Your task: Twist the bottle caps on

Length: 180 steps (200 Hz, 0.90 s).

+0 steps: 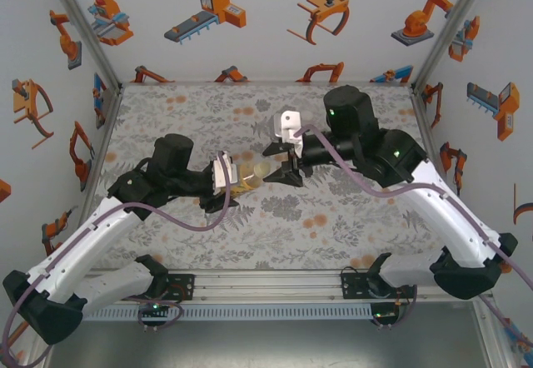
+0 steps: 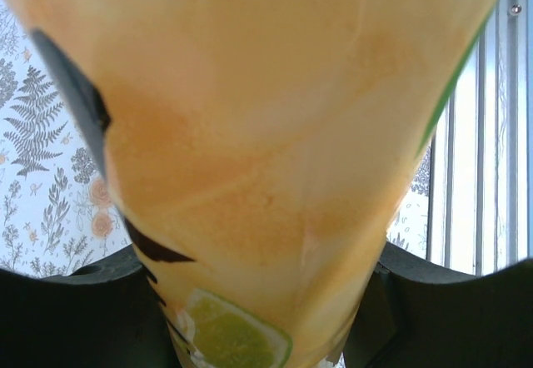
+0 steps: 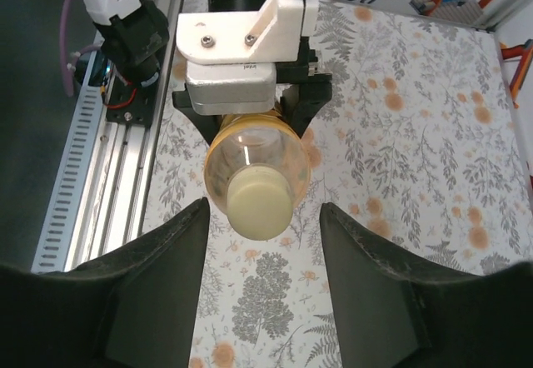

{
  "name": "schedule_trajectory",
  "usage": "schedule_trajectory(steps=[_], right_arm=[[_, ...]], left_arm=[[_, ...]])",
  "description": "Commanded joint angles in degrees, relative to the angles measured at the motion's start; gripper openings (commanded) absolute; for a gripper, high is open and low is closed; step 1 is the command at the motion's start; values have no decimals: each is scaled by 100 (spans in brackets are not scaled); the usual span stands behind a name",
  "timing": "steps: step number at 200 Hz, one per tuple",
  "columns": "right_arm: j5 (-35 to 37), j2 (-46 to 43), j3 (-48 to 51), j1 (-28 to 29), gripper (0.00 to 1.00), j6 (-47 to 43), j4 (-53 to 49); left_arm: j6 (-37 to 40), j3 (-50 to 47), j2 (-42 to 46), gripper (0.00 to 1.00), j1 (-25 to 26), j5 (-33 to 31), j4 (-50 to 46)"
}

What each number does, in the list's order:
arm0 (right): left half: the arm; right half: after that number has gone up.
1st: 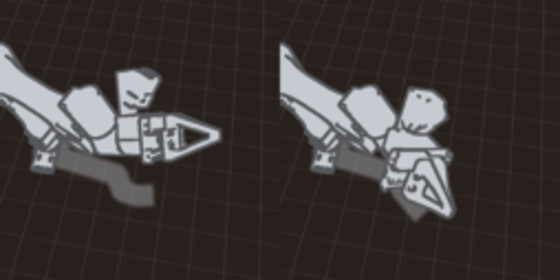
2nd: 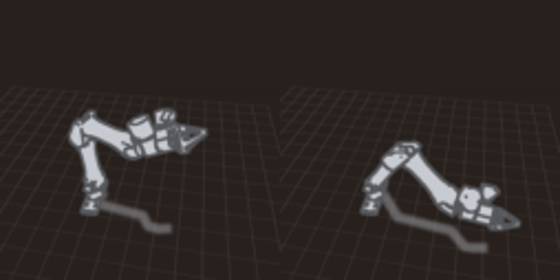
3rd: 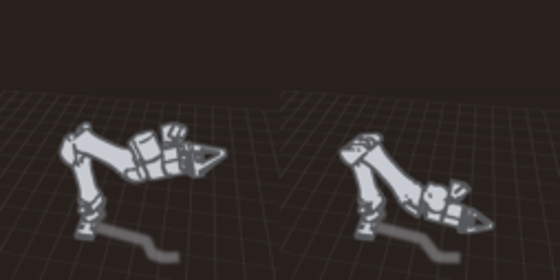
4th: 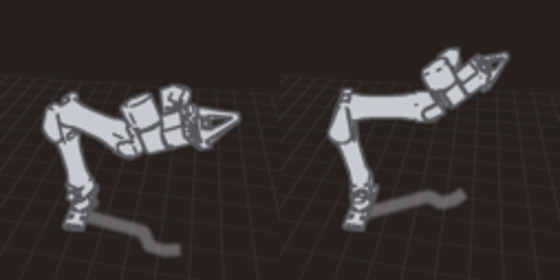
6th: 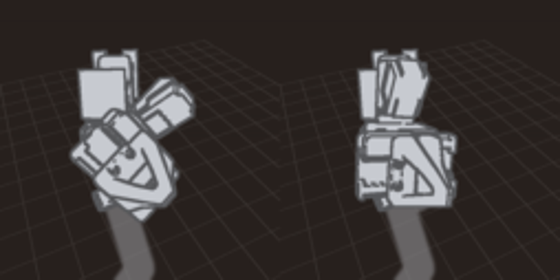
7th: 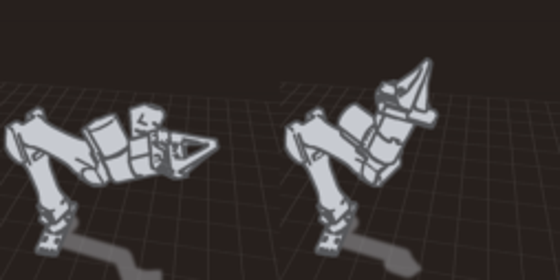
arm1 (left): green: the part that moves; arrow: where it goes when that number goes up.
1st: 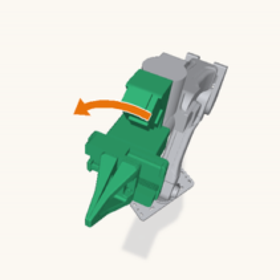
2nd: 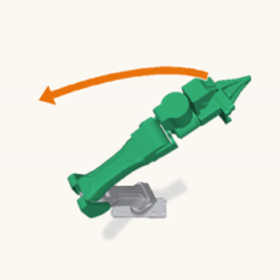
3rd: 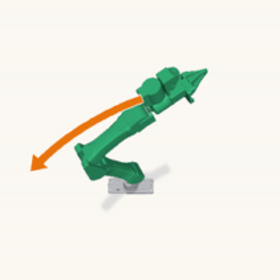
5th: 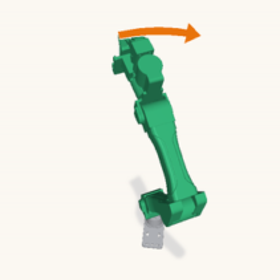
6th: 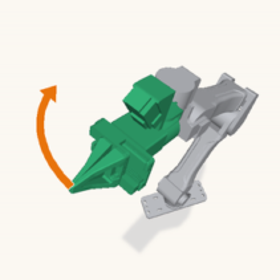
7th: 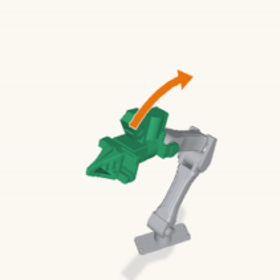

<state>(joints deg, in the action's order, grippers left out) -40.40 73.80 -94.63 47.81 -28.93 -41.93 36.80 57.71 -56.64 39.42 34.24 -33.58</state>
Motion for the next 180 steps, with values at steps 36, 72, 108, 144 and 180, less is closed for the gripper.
schedule_trajectory(steps=[36,72,108,144,180], right_arm=[[-350,-81,65,35,42,-317,140],[-293,-104,177,35,40,-221,150],[-315,-96,230,52,33,-75,294],[-194,-154,331,53,18,419,444],[796,-358,1008,61,0,2944,1534]], left_arm=[[90,99,55,10,56,180,-70],[89,151,4,10,58,181,-73],[115,139,-17,10,53,179,-48],[111,117,-31,10,56,112,-36],[20,20,-125,10,57,-172,107]])
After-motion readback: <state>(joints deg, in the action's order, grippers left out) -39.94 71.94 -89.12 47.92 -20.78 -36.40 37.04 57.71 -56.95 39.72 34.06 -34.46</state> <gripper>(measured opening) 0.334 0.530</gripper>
